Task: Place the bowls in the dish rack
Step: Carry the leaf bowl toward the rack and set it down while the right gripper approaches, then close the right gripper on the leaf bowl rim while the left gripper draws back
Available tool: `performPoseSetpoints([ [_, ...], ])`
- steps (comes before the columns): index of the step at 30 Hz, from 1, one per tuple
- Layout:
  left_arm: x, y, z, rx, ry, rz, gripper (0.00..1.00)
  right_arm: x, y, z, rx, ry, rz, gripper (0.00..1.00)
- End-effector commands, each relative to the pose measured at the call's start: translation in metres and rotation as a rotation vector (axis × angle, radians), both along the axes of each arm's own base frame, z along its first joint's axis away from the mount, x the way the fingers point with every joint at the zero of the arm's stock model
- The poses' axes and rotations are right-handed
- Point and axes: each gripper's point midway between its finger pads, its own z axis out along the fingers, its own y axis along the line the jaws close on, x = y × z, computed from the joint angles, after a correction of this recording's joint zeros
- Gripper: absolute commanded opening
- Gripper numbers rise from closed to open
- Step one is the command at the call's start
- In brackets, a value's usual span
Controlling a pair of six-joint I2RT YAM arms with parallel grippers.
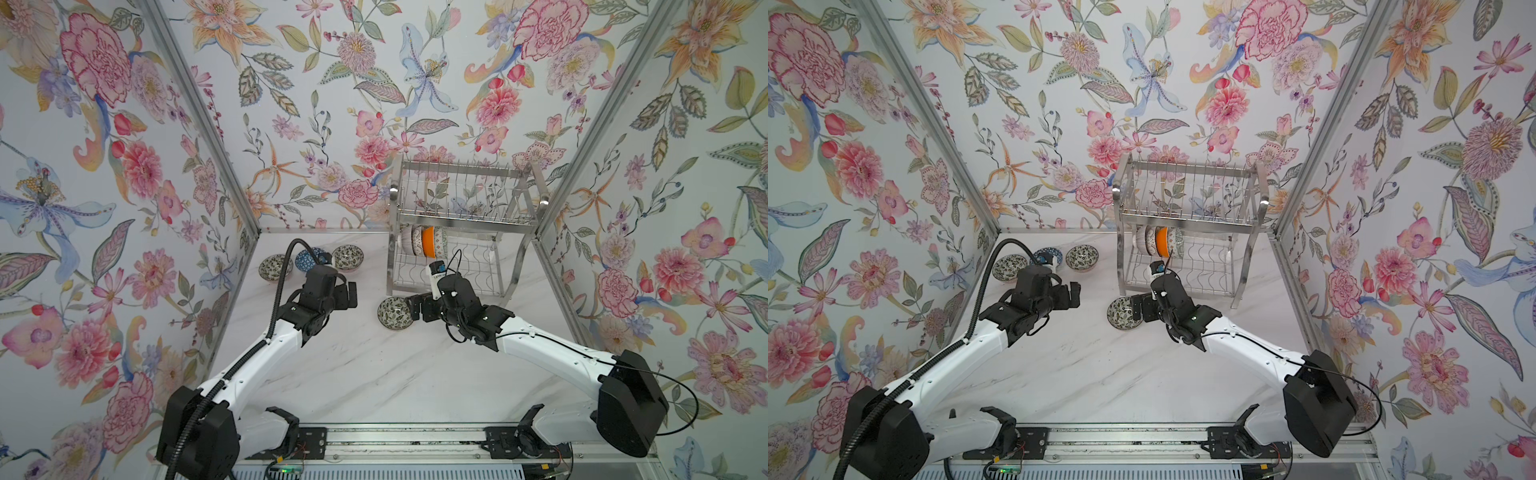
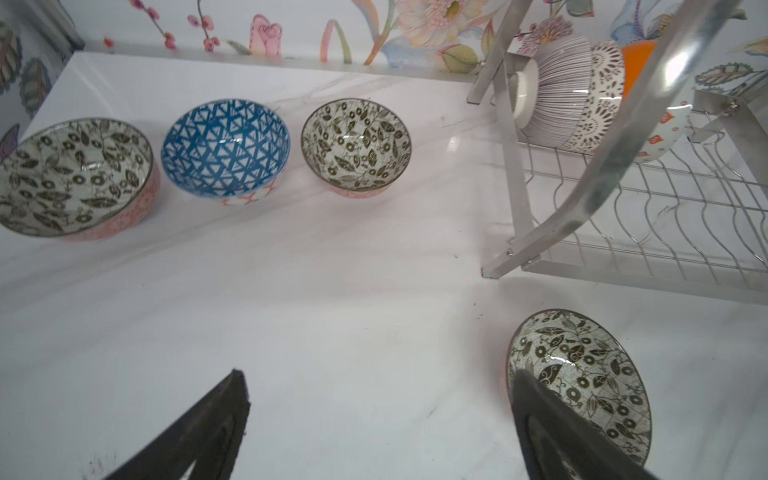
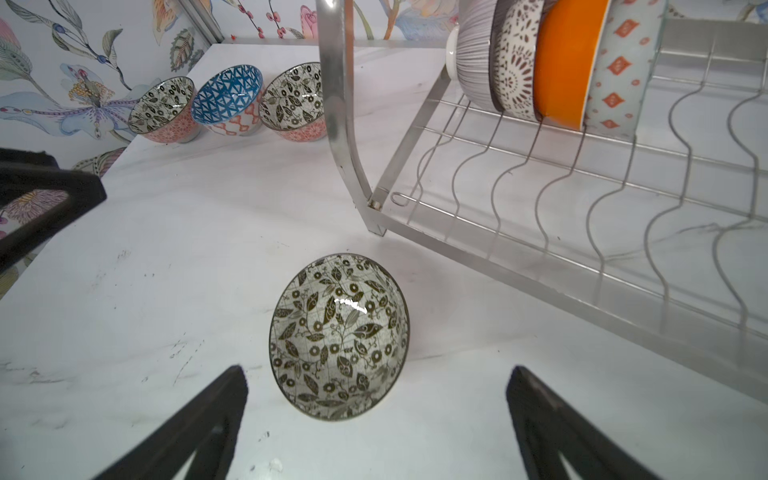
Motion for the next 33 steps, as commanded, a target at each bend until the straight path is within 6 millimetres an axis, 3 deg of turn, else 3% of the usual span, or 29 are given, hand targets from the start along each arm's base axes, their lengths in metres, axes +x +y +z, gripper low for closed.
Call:
performPoseSetpoints([
  [1,-0.006,-0.012,0.010,-0.232,-0.048,-0.043,0.99,0.001,0.020,-0.007,-0.034,0.022,0.004,0.99],
  [10,-0.018,0.008,-0.015,-0.298,-0.026,0.018,1.00,-0.006,0.078,-0.049,-0.163,0.086,0.081,0.99],
  [18,-0.025,0.018,-0.033,-0.291,-0.010,0.061,0.99,-0.017,0.107,-0.089,-0.277,0.124,0.129,0.92],
  [26,-0.030,0.019,-0.039,-0.332,-0.022,0.084,0.99,-0.018,0.110,-0.111,-0.318,0.159,0.131,0.70],
  [33,-0.031,0.009,-0.041,-0.373,-0.012,0.040,1.00,-0.019,0.111,-0.119,-0.331,0.172,0.143,0.43],
])
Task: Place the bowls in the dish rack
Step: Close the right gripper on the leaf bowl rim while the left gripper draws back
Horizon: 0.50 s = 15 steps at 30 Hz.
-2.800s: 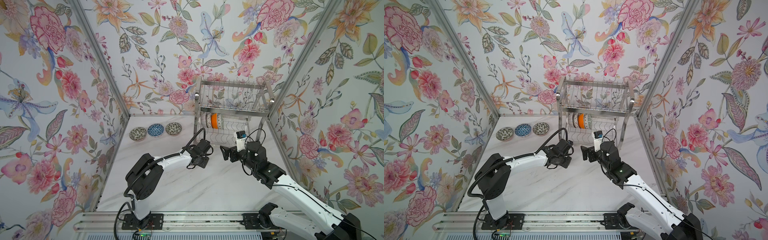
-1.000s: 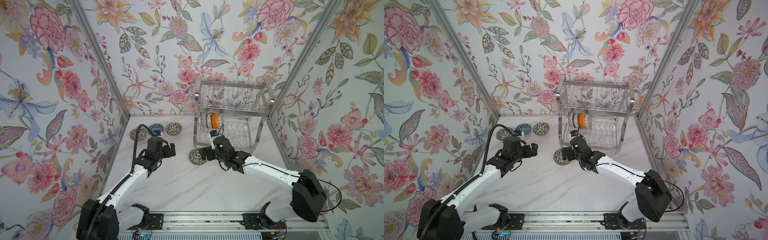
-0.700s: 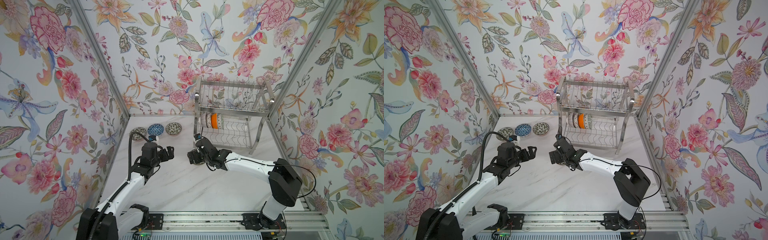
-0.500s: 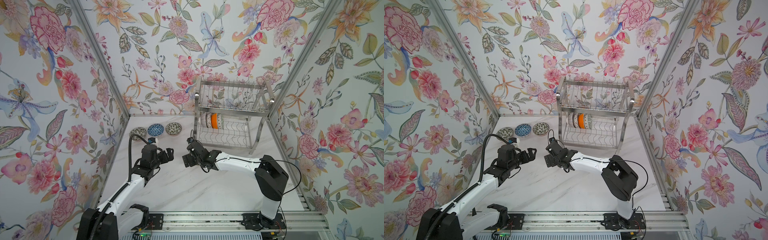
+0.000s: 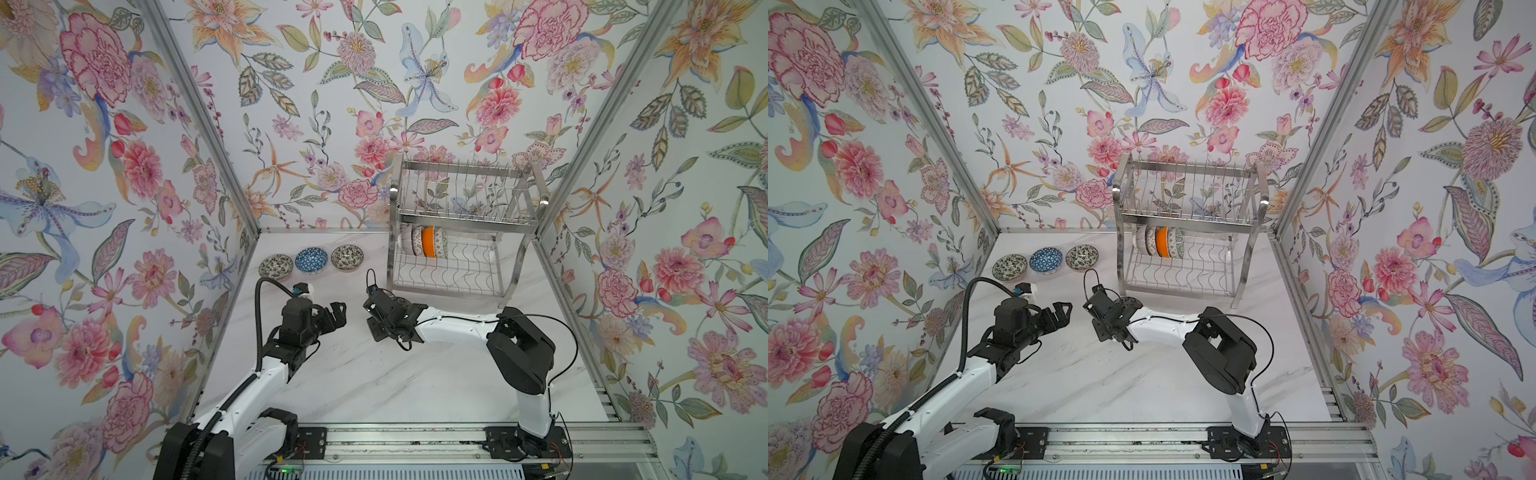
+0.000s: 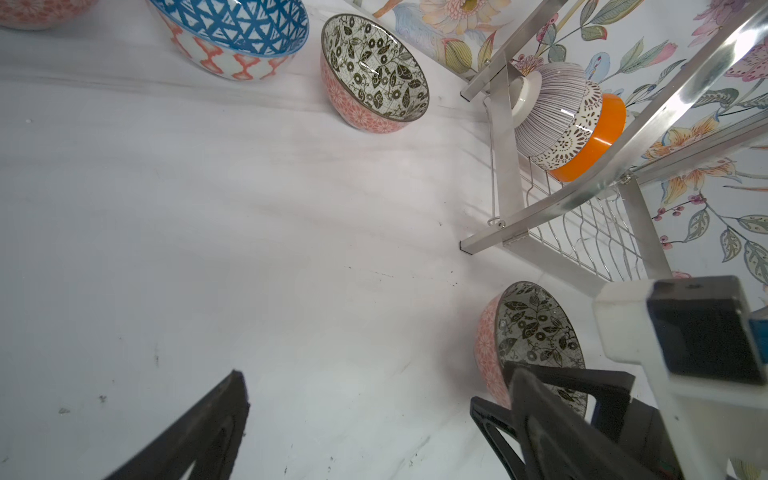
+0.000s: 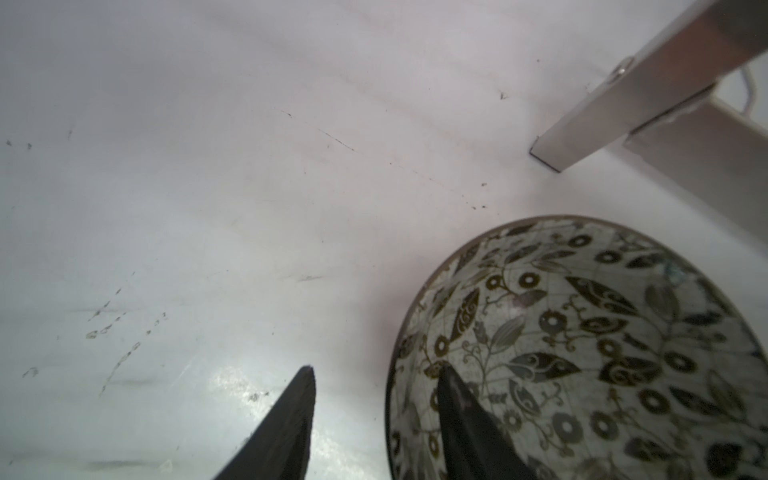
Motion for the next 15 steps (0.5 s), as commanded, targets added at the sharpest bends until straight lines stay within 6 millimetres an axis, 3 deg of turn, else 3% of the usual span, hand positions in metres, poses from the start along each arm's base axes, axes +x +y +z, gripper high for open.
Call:
performPoseSetpoints([
  [1,0.003,-0.004,0.005,-0.045,-0.017,-0.015,0.99,0.002,-0.001,-0.002,-0.021,0.004,-0.003,0.39],
  [7,0.003,-0.011,0.003,-0.061,-0.010,-0.049,0.99,0.002,-0.003,-0.002,-0.025,0.006,-0.003,0.17],
  [15,0.004,-0.022,0.005,-0.078,-0.011,-0.111,1.00,-0.002,0.001,0.014,0.021,0.009,0.030,0.01],
])
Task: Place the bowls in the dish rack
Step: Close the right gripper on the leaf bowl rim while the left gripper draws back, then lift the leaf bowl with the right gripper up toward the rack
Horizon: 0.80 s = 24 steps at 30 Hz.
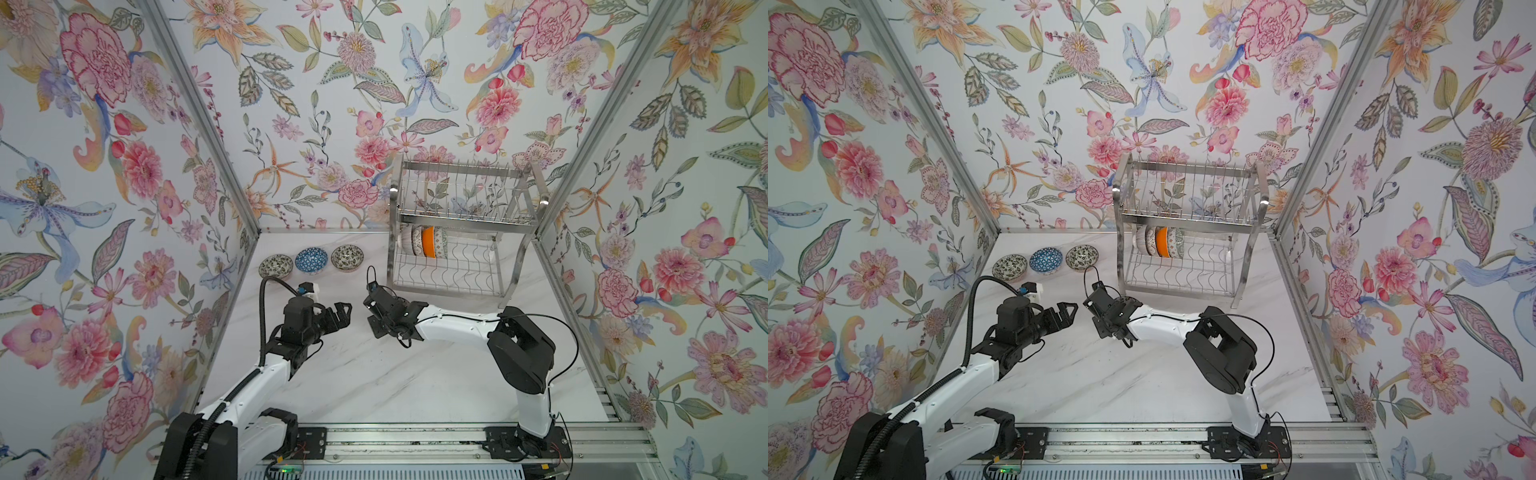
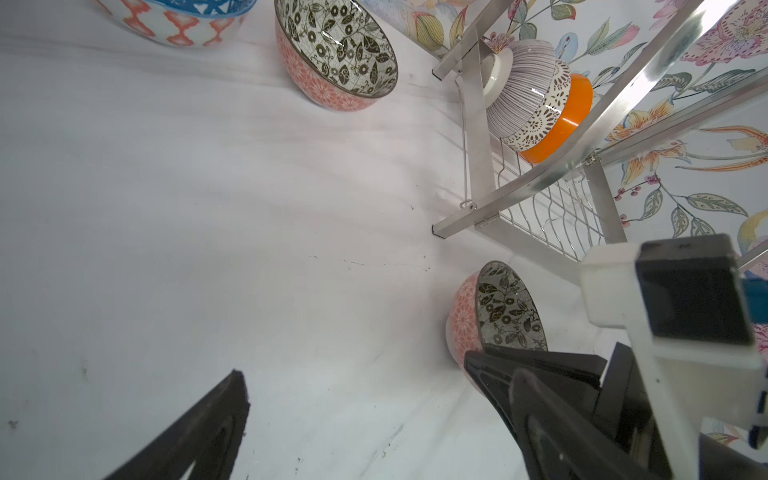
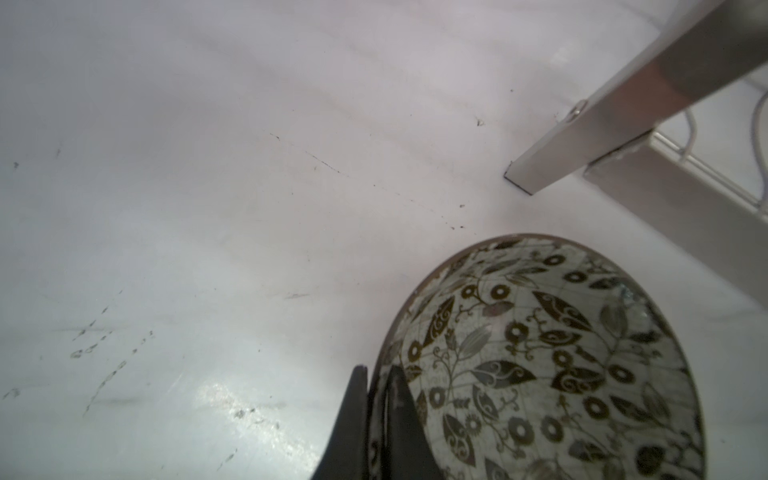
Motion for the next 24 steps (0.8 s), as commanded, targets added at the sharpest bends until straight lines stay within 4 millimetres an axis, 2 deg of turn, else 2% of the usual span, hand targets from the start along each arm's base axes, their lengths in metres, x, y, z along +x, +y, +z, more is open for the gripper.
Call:
performPoseSetpoints([
  [1,0.005,-0.007,0.013,-0.034,-0.043,-0.040,1.00,-0.011,0.004,0.009,0.041,0.041,0.041,0.00],
  [9,0.006,-0.019,0.038,-0.095,-0.143,-0.085,0.99,-0.012,-0.001,0.063,0.254,0.011,0.096,0.00],
  [14,0.005,-0.032,0.048,-0.125,-0.180,-0.122,0.99,-0.008,-0.022,0.097,0.402,-0.019,0.090,0.00],
  [17,0.005,-0.048,0.052,-0.140,-0.194,-0.162,0.99,-0.003,-0.042,0.117,0.504,-0.042,0.062,0.00],
  [24,0.003,-0.107,0.060,-0.102,-0.204,-0.310,0.99,0.017,-0.094,0.154,0.653,-0.129,-0.014,0.00],
])
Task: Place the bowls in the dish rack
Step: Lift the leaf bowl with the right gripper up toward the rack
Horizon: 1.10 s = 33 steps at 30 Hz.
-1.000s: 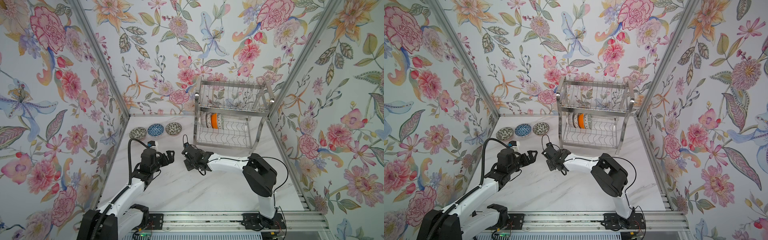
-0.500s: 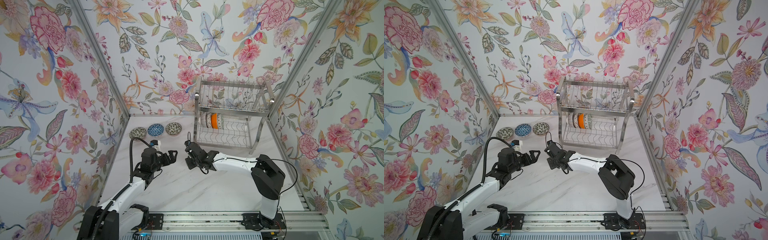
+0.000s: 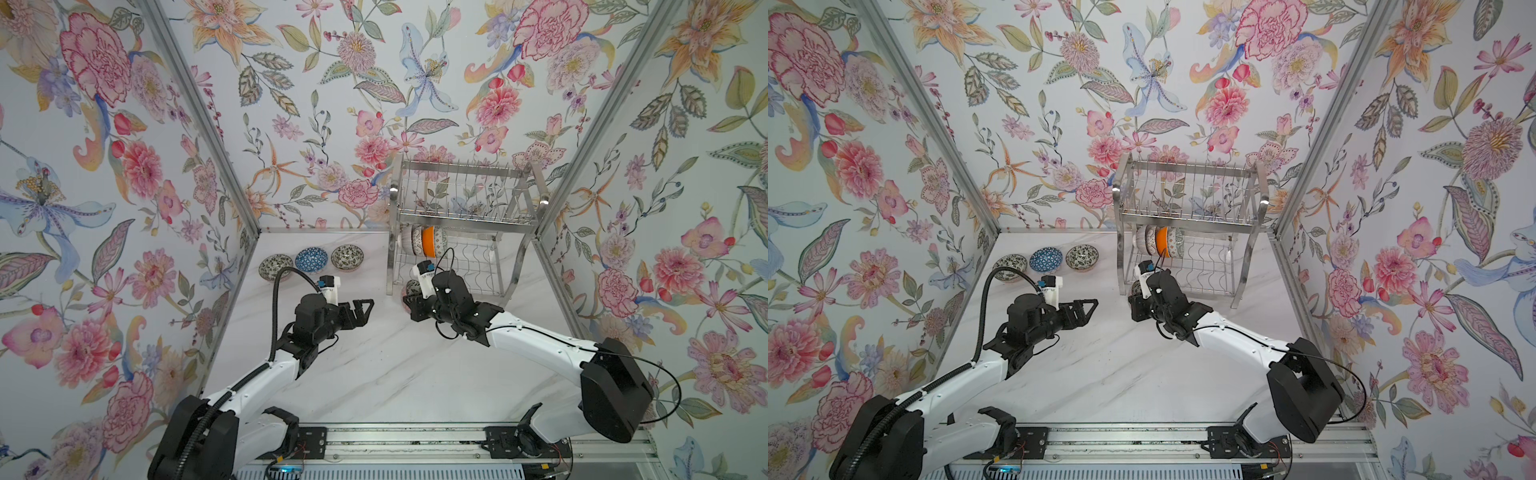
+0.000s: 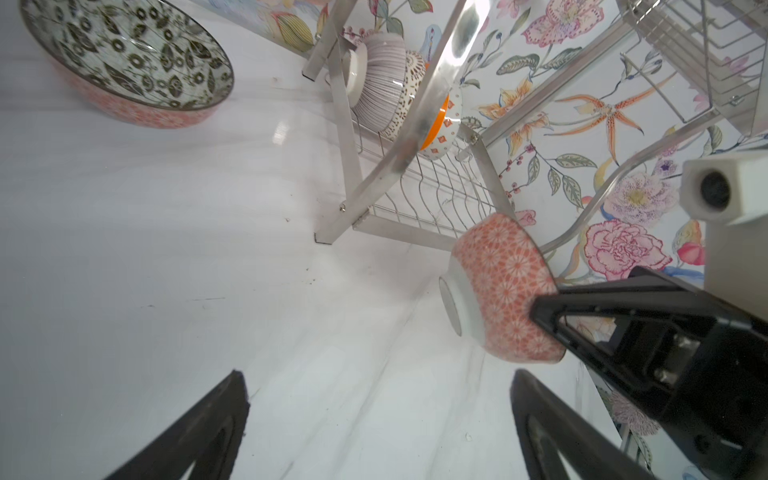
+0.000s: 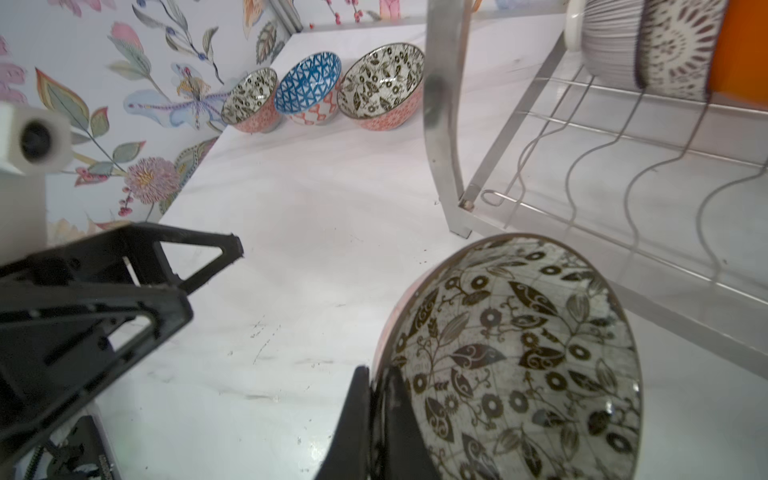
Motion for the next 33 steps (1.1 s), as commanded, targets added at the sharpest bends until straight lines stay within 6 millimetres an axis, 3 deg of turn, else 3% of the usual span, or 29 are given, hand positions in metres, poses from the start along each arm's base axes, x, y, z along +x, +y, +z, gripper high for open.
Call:
performPoseSetpoints([
  [1,0.008,-0.029,0.024,0.006,-0.075,-0.057,0.99,0.010,-0.009,0.044,0.143,-0.093,-0.010,0.00],
  [11,0.014,-0.103,0.029,0.003,-0.084,-0.184,0.99,0.049,-0.078,0.060,0.232,-0.131,-0.168,0.00],
  [16,0.018,-0.136,0.031,0.005,-0.109,-0.232,0.99,0.066,-0.105,0.056,0.278,-0.143,-0.243,0.00],
  [17,0.022,-0.142,0.020,0.017,-0.088,-0.237,0.99,0.069,-0.109,0.057,0.289,-0.147,-0.254,0.00],
  [25,0.048,-0.184,0.020,0.021,-0.102,-0.289,0.99,0.104,-0.133,0.057,0.367,-0.172,-0.318,0.00],
  [33,0.071,-0.205,0.018,0.058,-0.128,-0.300,0.99,0.139,-0.147,0.057,0.427,-0.187,-0.342,0.00],
])
